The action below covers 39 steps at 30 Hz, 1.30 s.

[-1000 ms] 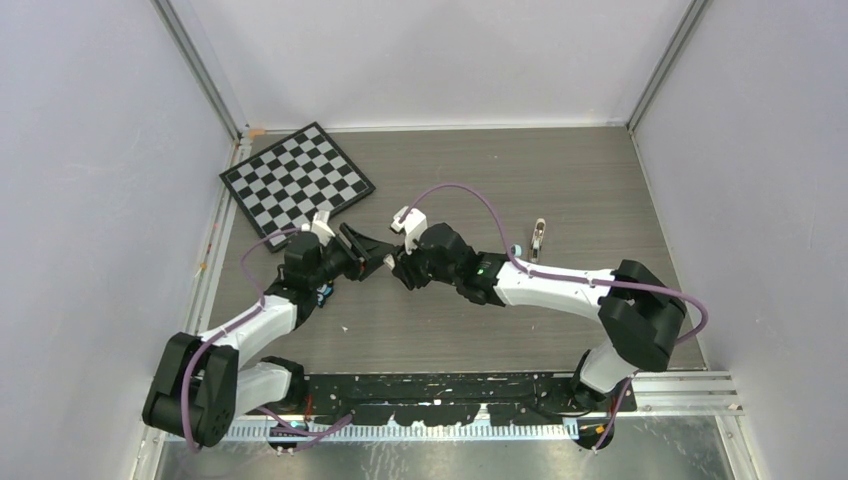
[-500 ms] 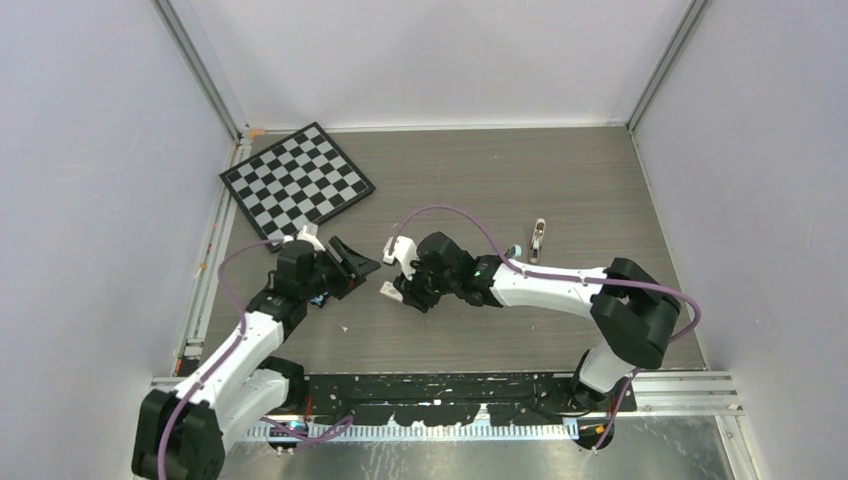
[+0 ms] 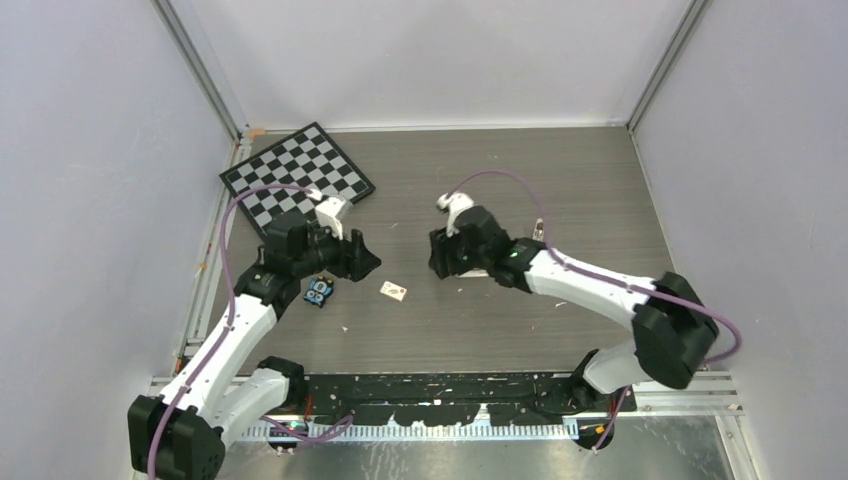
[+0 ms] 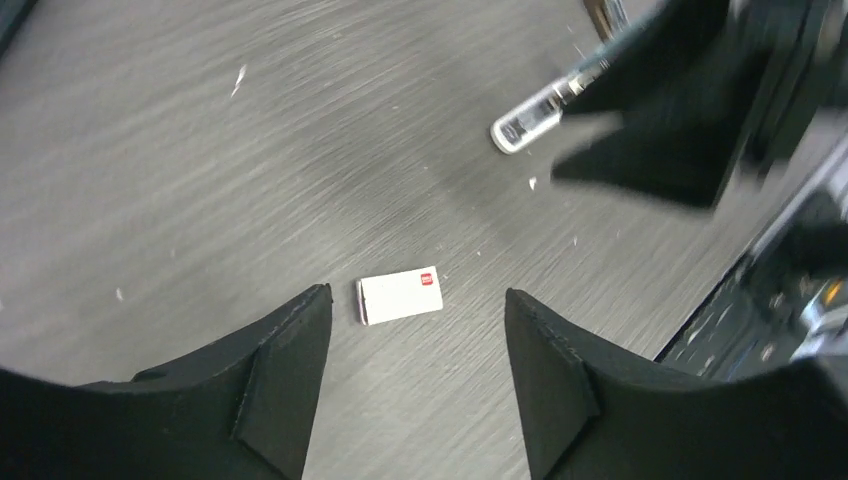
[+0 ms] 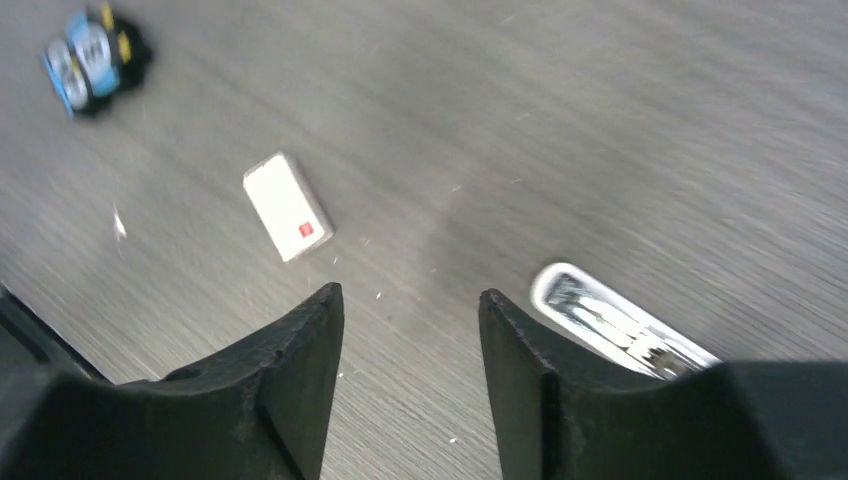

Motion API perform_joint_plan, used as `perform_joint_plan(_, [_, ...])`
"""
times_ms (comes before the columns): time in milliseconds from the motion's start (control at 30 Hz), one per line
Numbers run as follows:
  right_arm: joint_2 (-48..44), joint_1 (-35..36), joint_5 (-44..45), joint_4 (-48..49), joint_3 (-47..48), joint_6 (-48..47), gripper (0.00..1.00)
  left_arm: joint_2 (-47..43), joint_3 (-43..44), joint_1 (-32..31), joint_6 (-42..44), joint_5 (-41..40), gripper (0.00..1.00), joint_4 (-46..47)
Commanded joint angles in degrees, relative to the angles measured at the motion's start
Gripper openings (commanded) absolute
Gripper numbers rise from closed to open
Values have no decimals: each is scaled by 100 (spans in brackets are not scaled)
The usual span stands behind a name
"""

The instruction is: Load the staples into the stapler

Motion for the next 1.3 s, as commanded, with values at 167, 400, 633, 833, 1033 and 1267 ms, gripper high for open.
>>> perform_joint_plan(167, [-1414, -1093, 440, -929, 124, 1989, 71, 430, 101, -634, 6550, 1581, 82, -695])
perform_joint_plan(400, [-2125, -1246, 637, -887, -258, 2060, 96, 1833, 646, -865, 7857, 1791, 84, -1355])
perform_joint_plan(633, [-2527, -1314, 1066, -973, -391, 1980, 99, 2985, 1131, -930, 8432, 1455, 79, -1671])
perform_joint_plan(833, [-2766, -1390, 1213, -1080, -429, 1905, 100, 3508, 1300, -967, 8636, 1282, 76, -1641])
perform_joint_plan(1033, [-2923, -1452, 1266, -1145, -450, 1926, 99, 3805, 1259, -1097, 8687, 979, 70, -1591])
perform_joint_plan(1267, [-3136, -1502, 1320, -1176, -491, 1947, 100, 3971, 1201, -1249, 8497, 755, 63, -1316])
